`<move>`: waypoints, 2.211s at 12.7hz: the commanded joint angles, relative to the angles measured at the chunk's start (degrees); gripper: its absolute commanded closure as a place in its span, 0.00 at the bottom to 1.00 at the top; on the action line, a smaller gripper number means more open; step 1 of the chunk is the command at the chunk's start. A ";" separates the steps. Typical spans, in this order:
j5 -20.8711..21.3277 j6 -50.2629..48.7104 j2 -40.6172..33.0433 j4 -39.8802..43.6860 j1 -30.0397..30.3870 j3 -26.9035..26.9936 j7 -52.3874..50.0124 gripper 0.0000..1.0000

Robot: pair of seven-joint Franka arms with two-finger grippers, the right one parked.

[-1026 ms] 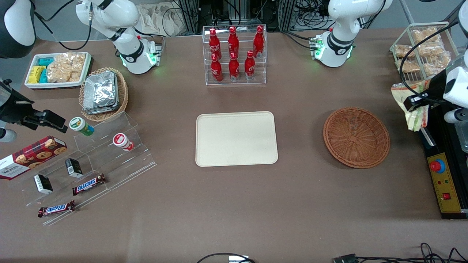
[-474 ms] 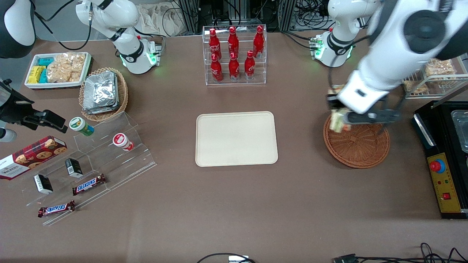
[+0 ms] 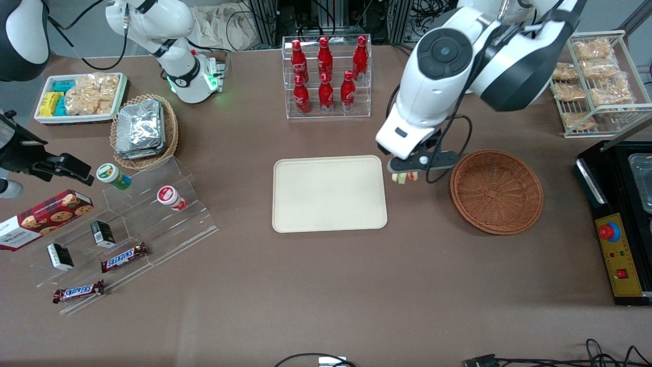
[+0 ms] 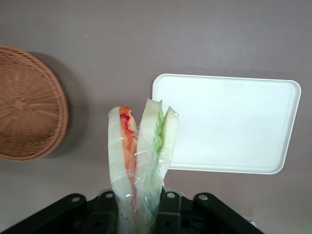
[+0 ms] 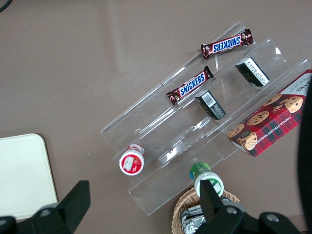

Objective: Place sandwich from basket to tray
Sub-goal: 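Carry the held sandwich over the cream tray with the left gripper, then lower the sandwich onto the tray and open the left gripper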

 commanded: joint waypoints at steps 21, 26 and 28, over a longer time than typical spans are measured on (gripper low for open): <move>35.17 29.60 28.81 -17.56 -3.51 -0.47 -25.76 0.00; 35.17 29.43 28.63 -17.56 -3.42 -0.47 -25.67 0.00; 35.17 29.43 28.54 -17.47 -3.42 -0.47 -25.67 0.00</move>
